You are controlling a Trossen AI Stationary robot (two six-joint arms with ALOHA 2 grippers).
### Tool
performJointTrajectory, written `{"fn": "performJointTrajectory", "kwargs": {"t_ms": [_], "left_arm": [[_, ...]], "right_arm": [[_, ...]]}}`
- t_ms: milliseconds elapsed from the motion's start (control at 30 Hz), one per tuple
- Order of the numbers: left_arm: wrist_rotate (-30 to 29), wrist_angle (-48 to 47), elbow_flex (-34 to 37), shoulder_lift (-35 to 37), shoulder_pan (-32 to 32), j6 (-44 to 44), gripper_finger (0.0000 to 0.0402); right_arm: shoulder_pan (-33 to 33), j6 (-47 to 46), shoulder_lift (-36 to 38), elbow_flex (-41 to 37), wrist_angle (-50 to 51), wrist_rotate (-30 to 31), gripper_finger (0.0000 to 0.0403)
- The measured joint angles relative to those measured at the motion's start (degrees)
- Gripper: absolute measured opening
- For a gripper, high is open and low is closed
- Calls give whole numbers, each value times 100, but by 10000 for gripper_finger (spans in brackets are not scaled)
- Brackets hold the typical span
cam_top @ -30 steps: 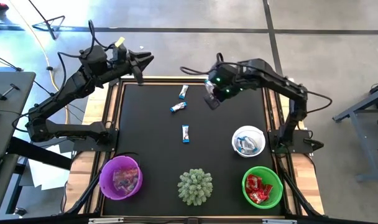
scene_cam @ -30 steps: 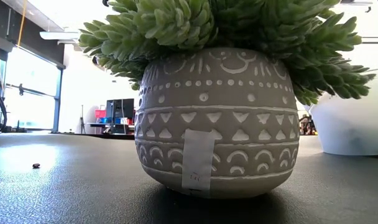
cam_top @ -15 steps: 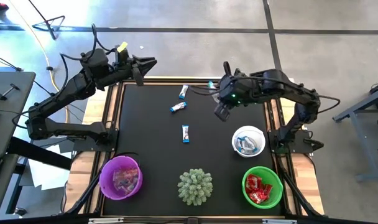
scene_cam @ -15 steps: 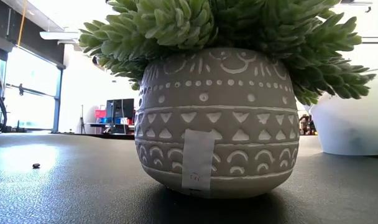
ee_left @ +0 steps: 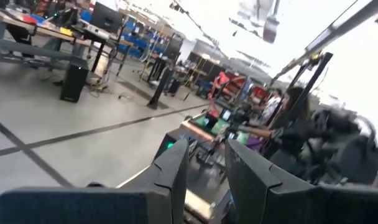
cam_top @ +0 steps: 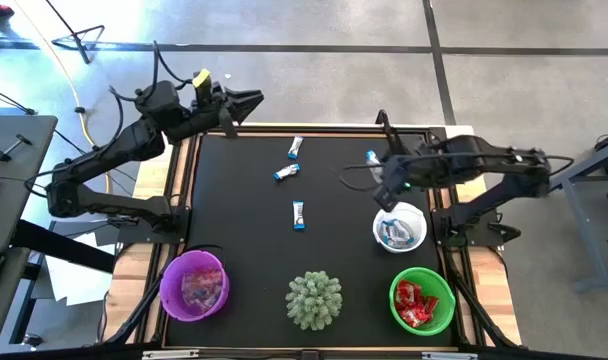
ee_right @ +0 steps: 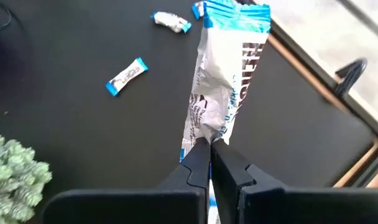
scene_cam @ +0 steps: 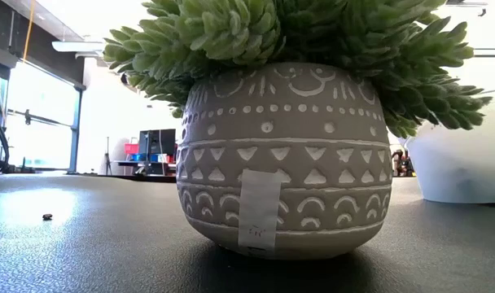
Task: Sort candy
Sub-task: Put the white candy wrapper into the white bucket
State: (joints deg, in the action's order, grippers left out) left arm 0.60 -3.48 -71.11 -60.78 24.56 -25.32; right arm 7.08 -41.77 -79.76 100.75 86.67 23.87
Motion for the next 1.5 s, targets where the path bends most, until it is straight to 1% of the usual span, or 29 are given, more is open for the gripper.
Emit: {"fn": "performJointTrajectory", "kwargs": {"t_ms": [133, 267, 500, 700, 900, 1033, 1133, 1267, 1400, 1500], "left_arm": [[-2, 320, 0, -161, 0, -273, 90], [0, 667, 0, -346, 0, -623, 90], [2, 1151, 0, -657, -41, -1321, 90], [4, 1411, 0, -832, -256, -1482, 90], [7, 1418, 0, -900, -519, -1508, 90], [3, 1416, 0, -902, -646, -1503, 90], [-19, 1418, 0, -902, -726, -1367, 90], [-260, 1418, 0, -902, -844, -1201, 90], [-404, 1418, 0, -902, -921, -1105, 90], [-570, 1422, 0, -902, -938, -1102, 90]], "right_arm": [[279, -528, 532, -693, -132, 11, 2], [517, -803, 1018, -1364, -515, -59, 2], [705, -1222, 1784, -2200, -1009, -571, 2], [808, -1300, 2407, -2984, -742, -902, 2], [816, -1788, 2948, -3994, -1071, -1648, 2], [814, -2092, 3173, -4557, -1227, -1738, 3], [814, -2198, 3298, -4870, -1297, -1974, 16], [814, -2265, 3381, -5168, -1558, -2230, 53], [814, -2215, 3381, -5283, -1811, -2257, 96], [802, -2030, 3381, -5287, -1883, -2256, 118]]}}
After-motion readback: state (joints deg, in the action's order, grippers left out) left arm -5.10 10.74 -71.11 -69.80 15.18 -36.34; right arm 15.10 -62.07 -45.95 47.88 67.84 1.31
